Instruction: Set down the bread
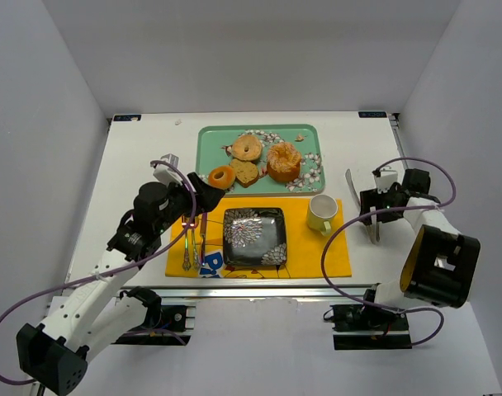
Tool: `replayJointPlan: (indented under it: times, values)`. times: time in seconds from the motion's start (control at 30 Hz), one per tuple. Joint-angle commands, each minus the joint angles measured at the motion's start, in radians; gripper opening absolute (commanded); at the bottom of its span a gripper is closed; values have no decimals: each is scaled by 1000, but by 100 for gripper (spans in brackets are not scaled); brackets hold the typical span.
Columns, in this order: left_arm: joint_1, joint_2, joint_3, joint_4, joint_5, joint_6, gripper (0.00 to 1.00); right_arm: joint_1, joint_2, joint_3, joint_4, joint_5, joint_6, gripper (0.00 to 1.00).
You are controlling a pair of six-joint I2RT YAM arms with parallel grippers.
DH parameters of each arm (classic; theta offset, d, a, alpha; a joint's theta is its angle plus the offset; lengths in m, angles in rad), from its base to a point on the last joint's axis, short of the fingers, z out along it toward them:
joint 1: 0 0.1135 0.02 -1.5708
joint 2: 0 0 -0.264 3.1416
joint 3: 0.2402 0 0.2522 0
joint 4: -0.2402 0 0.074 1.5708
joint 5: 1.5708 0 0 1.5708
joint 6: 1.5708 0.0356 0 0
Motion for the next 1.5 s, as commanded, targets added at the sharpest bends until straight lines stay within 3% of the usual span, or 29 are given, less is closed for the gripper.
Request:
replayJointPlan:
  times: [0.0, 0.27, 0.53, 0.63, 0.7, 0.83, 0.93, 1.1, 1.37, 1.47]
  values:
    - [3, 7, 17, 14, -3, 10, 86, 29, 45, -4, 95, 83, 43, 89]
    - [3, 32, 41, 5, -7, 11, 86, 42, 136, -14, 178, 129, 54, 89]
    - [4, 43, 64, -25, -10, 17, 86, 68, 209, -17, 253, 109, 66, 74]
    - [3, 33, 57, -23, -12, 8, 86, 68, 226, -11, 250, 89, 61, 57]
    - [3, 23, 58, -32, -18, 7, 86, 65, 225, 4, 216, 71, 38, 38]
    - [3, -3, 55, -47, -32, 4, 86, 65, 186, 42, 179, 25, 18, 28]
    - [3, -19, 54, -64, -35, -1, 86, 65, 142, 126, 143, -44, 32, 1]
    - [3, -33, 55, -75, -40, -6, 86, 111, 152, 341, 57, -155, 124, 2]
    - [3, -51, 74, -104, -53, -6, 86, 255, 246, 579, 40, -229, 302, 36]
    - [3, -72, 71, -117, -63, -12, 86, 288, 278, 624, 37, -235, 323, 39]
